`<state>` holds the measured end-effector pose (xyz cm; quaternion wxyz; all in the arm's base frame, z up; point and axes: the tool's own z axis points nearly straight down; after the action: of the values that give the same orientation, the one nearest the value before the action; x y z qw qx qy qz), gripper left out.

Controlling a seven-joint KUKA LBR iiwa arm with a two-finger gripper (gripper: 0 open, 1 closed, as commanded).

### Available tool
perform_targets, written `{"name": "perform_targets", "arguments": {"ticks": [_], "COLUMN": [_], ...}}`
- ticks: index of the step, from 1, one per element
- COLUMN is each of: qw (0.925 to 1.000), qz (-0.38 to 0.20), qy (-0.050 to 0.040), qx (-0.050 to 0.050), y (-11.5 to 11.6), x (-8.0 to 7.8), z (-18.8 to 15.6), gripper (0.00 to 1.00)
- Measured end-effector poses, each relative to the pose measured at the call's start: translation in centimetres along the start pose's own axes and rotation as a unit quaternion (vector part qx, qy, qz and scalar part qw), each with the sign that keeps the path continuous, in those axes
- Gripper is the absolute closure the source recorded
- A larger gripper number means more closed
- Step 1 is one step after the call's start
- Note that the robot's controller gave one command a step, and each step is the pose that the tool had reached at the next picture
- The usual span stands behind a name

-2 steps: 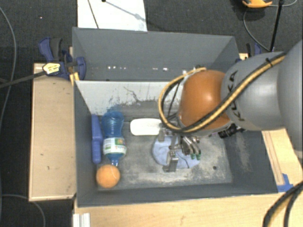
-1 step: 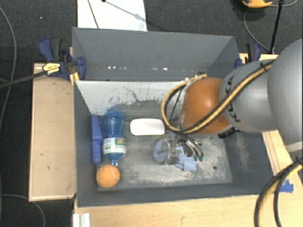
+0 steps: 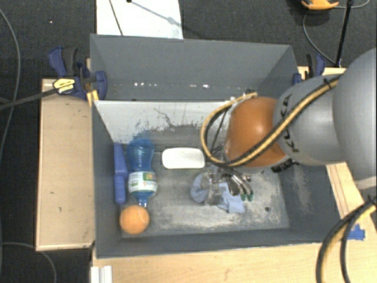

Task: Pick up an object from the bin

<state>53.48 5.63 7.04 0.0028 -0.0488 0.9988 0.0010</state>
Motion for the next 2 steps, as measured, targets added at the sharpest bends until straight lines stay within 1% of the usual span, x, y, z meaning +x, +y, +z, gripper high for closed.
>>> {"name": "perform_targets", "arguments": {"ticks": [1, 2], "qw": [0.9996, 0.9908], "qz": [-0.029, -0.136], "qy": [0.0034, -0.0019], "qx": [0.0, 0.0], "y": [0.0, -0.4], "x": [-0.1, -0.4], "z": [-3.8, -7.5], "gripper": [1.0, 1.0]}}
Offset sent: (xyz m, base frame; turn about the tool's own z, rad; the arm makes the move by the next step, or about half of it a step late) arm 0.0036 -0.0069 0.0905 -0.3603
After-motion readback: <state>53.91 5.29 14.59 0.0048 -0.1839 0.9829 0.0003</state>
